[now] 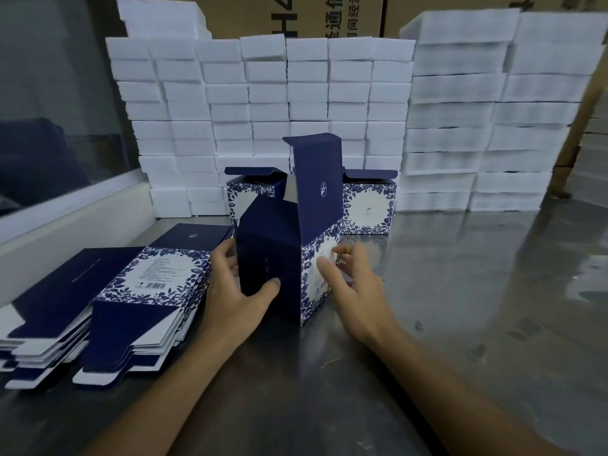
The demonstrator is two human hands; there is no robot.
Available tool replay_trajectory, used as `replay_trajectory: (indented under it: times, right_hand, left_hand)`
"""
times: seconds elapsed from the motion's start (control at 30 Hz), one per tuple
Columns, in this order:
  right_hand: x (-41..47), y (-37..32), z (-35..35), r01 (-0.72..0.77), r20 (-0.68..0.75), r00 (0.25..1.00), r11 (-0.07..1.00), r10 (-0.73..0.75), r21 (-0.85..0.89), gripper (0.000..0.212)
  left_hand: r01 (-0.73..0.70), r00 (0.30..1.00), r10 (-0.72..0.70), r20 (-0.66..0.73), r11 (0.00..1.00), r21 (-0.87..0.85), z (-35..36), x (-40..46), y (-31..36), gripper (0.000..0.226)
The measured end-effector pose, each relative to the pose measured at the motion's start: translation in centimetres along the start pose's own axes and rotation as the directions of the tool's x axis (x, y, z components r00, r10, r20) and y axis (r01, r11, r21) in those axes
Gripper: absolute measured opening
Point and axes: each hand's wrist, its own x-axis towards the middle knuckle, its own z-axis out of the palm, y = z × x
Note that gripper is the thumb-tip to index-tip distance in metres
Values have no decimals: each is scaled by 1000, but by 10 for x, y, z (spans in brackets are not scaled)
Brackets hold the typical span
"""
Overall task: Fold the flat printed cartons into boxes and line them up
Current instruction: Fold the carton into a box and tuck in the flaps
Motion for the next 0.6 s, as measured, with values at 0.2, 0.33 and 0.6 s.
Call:
replay_trajectory:
  times: [0.2,0.33,0.6]
  right_hand:
    - [0,-7,2,-55,28,998,975,51,215,70]
    - [4,-9,-1,-127,16,991,916,131,380,53]
    - [7,-20,-3,-234,21,967,858,253,457,27]
  left_hand:
    - [-25,1000,25,5,998,-55,-1,-2,8,76]
    - [69,994,-53,95,981,-184,-5,-2,13,117]
    - [88,958,-99,271,995,54,-5,-1,4,152]
